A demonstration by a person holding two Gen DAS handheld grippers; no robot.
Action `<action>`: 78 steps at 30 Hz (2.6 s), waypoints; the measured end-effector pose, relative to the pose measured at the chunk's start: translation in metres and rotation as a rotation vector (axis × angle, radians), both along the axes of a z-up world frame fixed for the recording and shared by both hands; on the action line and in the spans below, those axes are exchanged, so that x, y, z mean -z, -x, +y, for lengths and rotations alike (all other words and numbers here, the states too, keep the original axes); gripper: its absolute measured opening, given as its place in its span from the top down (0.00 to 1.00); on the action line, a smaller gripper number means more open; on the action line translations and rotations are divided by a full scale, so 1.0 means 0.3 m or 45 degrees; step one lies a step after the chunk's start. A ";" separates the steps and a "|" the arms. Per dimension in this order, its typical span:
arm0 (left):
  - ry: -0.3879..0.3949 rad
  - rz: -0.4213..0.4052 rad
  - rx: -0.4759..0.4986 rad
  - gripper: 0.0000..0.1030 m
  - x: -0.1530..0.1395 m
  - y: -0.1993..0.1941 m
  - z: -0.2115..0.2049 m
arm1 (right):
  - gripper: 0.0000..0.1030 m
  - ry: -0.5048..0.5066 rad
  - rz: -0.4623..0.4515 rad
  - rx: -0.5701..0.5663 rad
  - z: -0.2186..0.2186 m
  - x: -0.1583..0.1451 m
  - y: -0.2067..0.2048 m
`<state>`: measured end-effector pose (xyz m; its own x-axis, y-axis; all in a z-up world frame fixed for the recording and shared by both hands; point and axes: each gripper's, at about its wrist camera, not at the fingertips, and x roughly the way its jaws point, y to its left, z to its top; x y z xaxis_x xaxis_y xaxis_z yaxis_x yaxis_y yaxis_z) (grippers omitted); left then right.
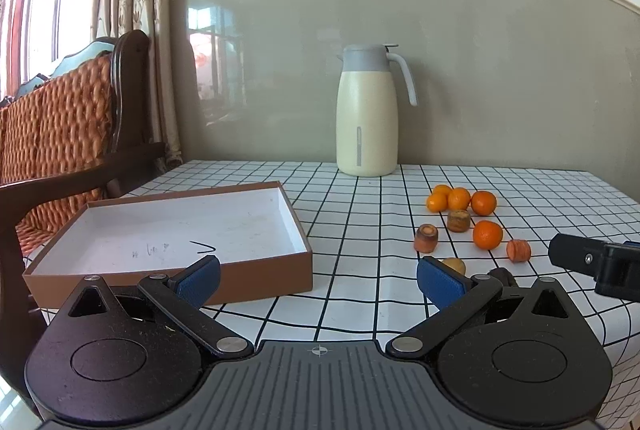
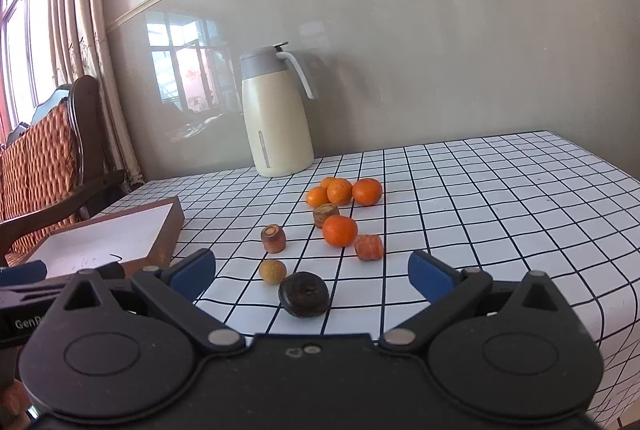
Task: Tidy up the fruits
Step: 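Move both tools toward the fruits on the table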
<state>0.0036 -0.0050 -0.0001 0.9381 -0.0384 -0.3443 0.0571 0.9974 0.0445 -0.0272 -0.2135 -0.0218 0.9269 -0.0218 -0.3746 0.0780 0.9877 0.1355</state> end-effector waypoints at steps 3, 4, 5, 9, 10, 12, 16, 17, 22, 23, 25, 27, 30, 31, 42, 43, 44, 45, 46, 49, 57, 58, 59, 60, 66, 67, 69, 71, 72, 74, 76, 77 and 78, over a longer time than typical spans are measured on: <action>-0.006 -0.003 -0.012 0.00 0.005 0.003 -0.009 | 0.06 0.004 0.003 -0.004 0.004 0.002 -0.004; -0.007 -0.003 -0.015 0.00 0.006 0.002 -0.013 | 0.06 0.007 0.003 -0.006 0.008 0.003 0.000; -0.009 -0.004 -0.017 0.00 0.008 0.001 -0.019 | 0.06 0.010 0.003 -0.008 0.010 0.004 0.000; -0.014 -0.007 -0.021 0.00 0.014 0.003 -0.026 | 0.06 0.017 0.002 -0.013 0.016 0.006 0.000; -0.018 -0.009 -0.022 0.00 0.017 0.003 -0.034 | 0.06 0.015 0.004 -0.012 0.015 0.005 -0.001; -0.025 -0.011 -0.021 0.00 0.016 0.005 -0.035 | 0.06 0.012 0.005 -0.012 0.014 0.006 -0.001; -0.037 -0.015 -0.021 0.00 0.021 0.007 -0.044 | 0.06 0.012 0.006 -0.012 0.014 0.006 -0.002; -0.038 -0.016 -0.020 0.00 0.020 0.007 -0.043 | 0.06 0.011 0.005 -0.013 0.014 0.006 -0.001; -0.040 -0.013 -0.025 0.00 0.028 0.001 -0.053 | 0.06 0.013 0.008 -0.016 0.016 0.004 -0.001; -0.039 -0.013 -0.025 0.00 0.028 0.001 -0.053 | 0.06 0.014 0.009 -0.017 0.017 0.004 -0.002; -0.040 -0.014 -0.025 0.00 0.030 0.001 -0.054 | 0.06 0.015 0.008 -0.017 0.018 0.004 -0.002; -0.041 -0.013 -0.025 0.00 0.031 0.002 -0.054 | 0.06 0.015 0.009 -0.016 0.018 0.004 -0.002; -0.045 -0.013 -0.025 0.00 0.034 0.003 -0.056 | 0.06 0.014 0.008 -0.017 0.018 0.004 -0.002; -0.047 -0.015 -0.026 0.00 0.036 0.003 -0.058 | 0.06 0.014 0.008 -0.017 0.018 0.004 -0.002; -0.053 -0.015 -0.027 0.00 0.039 0.003 -0.067 | 0.06 0.011 0.014 -0.022 0.016 0.011 -0.006; -0.054 -0.015 -0.028 0.00 0.038 0.002 -0.068 | 0.06 0.011 0.014 -0.022 0.016 0.011 -0.006; -0.054 -0.015 -0.029 0.00 0.039 0.001 -0.068 | 0.06 0.012 0.013 -0.021 0.016 0.011 -0.005; -0.052 -0.014 -0.029 0.00 0.039 0.000 -0.068 | 0.06 0.012 0.013 -0.021 0.017 0.011 -0.005; -0.052 -0.015 -0.028 0.00 0.039 0.002 -0.068 | 0.06 0.011 0.013 -0.022 0.017 0.011 -0.006; -0.053 -0.015 -0.028 0.00 0.039 0.002 -0.068 | 0.06 0.011 0.014 -0.022 0.017 0.011 -0.005; -0.056 -0.017 -0.027 0.00 0.038 0.003 -0.070 | 0.06 0.010 0.013 -0.024 0.019 0.011 -0.004; -0.058 -0.018 -0.028 0.00 0.037 0.003 -0.070 | 0.06 0.010 0.013 -0.024 0.019 0.011 -0.004; -0.058 -0.019 -0.028 0.00 0.036 0.004 -0.070 | 0.06 0.010 0.012 -0.024 0.020 0.011 -0.003; -0.057 -0.020 -0.027 0.00 0.035 0.004 -0.069 | 0.06 0.010 0.011 -0.024 0.021 0.012 -0.002; -0.060 -0.021 -0.027 0.00 0.035 0.005 -0.069 | 0.06 0.007 0.012 -0.023 0.022 0.012 -0.001; -0.059 -0.022 -0.028 0.00 0.036 0.005 -0.070 | 0.06 0.006 0.011 -0.024 0.022 0.012 0.000; -0.061 -0.024 -0.027 0.00 0.035 0.005 -0.070 | 0.06 0.006 0.012 -0.023 0.022 0.012 0.000; -0.063 -0.024 -0.026 0.00 0.037 0.005 -0.074 | 0.06 0.006 0.012 -0.024 0.022 0.012 0.000; -0.063 -0.024 -0.026 0.00 0.037 0.005 -0.073 | 0.06 0.006 0.011 -0.024 0.022 0.012 0.000; -0.063 -0.024 -0.026 0.00 0.037 0.005 -0.074 | 0.06 0.005 0.008 -0.022 0.023 0.011 0.001; -0.064 -0.021 -0.023 0.00 0.037 0.005 -0.074 | 0.06 0.000 0.004 -0.019 0.021 0.009 0.000; -0.064 -0.022 -0.021 0.00 0.038 0.007 -0.075 | 0.06 -0.003 0.002 -0.018 0.020 0.009 0.001; -0.065 -0.024 -0.020 0.00 0.037 0.008 -0.076 | 0.06 -0.006 0.000 -0.017 0.018 0.008 0.001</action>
<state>0.0013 -0.0277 -0.0112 0.9447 -0.0062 -0.3279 0.0399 0.9946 0.0959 -0.0276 -0.2082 -0.0241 0.9271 -0.0078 -0.3748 0.0651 0.9879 0.1404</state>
